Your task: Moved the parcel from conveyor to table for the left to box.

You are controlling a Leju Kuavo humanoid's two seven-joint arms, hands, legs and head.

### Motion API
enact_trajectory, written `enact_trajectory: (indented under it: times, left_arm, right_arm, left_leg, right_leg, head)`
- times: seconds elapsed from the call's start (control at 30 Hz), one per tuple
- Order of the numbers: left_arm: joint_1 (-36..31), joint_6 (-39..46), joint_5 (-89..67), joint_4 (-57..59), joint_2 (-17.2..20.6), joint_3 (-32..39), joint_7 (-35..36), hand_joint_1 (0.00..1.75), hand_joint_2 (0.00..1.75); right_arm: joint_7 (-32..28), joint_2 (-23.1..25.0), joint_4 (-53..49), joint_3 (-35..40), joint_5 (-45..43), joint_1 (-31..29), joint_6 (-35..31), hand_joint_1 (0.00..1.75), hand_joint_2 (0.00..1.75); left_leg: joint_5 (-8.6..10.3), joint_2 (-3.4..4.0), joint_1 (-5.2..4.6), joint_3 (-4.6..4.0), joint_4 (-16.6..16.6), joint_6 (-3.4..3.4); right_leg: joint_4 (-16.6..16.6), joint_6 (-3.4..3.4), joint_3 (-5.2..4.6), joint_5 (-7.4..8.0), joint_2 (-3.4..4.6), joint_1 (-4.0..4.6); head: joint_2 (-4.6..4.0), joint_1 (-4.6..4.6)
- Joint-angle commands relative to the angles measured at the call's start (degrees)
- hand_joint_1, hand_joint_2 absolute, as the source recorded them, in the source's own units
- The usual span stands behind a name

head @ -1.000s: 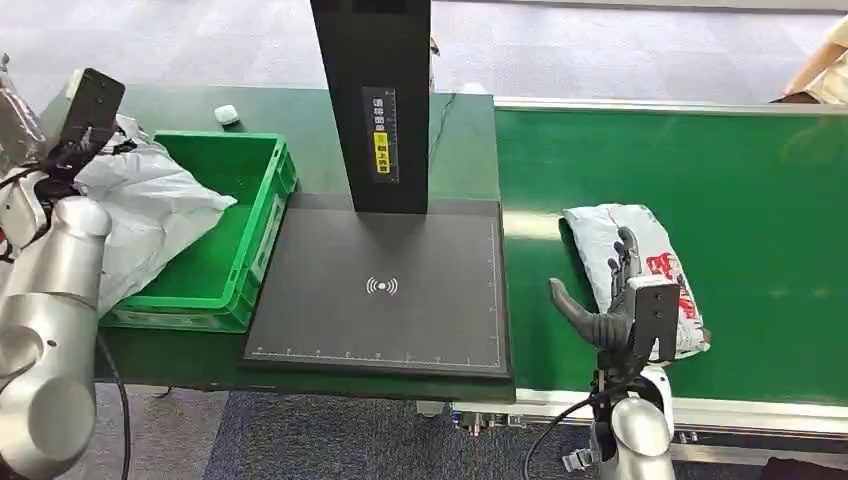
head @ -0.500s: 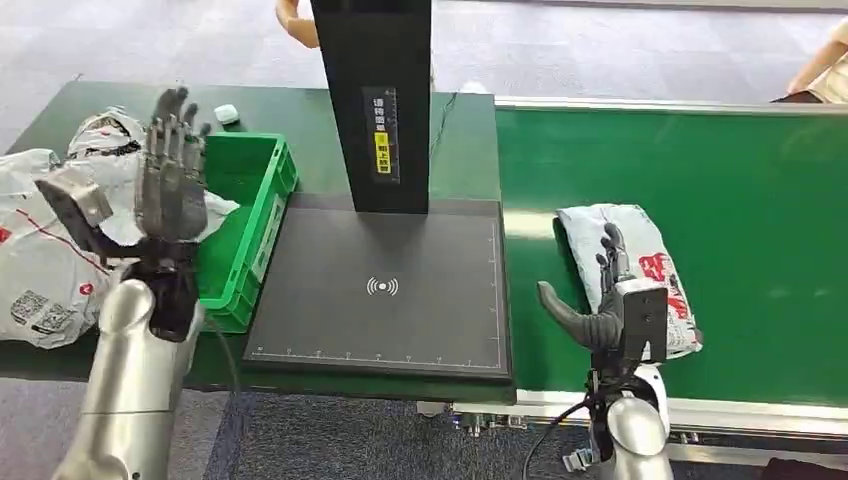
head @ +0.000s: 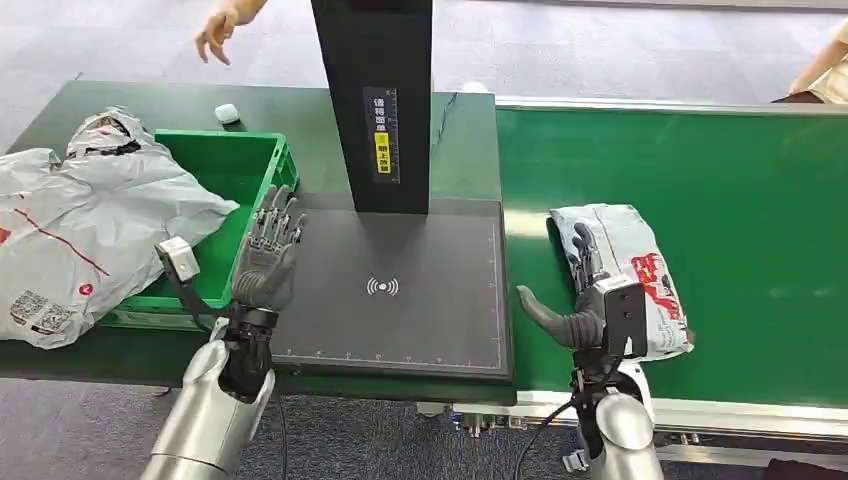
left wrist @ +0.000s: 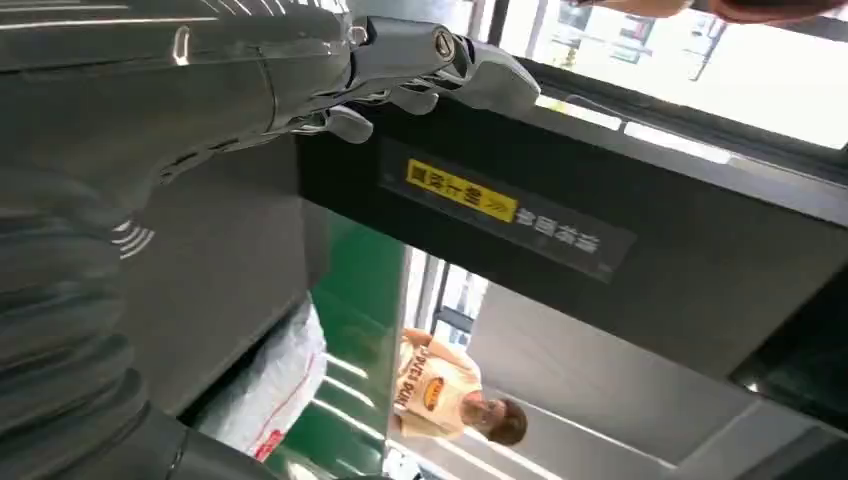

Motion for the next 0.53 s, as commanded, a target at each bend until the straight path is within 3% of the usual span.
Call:
enact_trajectory:
  times: [0.03, 0.53]
  left_arm:
    - [0.1, -3.3, -0.4, 4.3, 0.2, 0.0, 1.8, 0.00, 1.75]
    - [3.6, -1.2, -4.7, -2.9, -0.3, 2.4, 1.7, 0.00, 1.75]
  right_arm:
    - [0.0, -1.0, 4.0, 1.0, 0.1, -1.3, -0.1, 0.00, 1.75]
    - [0.1, -0.5, 4.8, 1.0, 1.0, -2.6, 1.2, 0.00, 1.75]
  left_leg:
    - [-0.08, 0.11, 0.03, 0.43, -0.2, -0.02]
    - [-0.11, 0.11, 0.04, 0.38, -0.1, -0.02]
  right_leg:
    - [-0.2, -0.07, 0.41, -0.05, 0.07, 0.05]
    - [-0.2, -0.07, 0.38, -0.07, 0.06, 0.06]
  head:
    - [0.00, -0.02]
    - [0.00, 0.00]
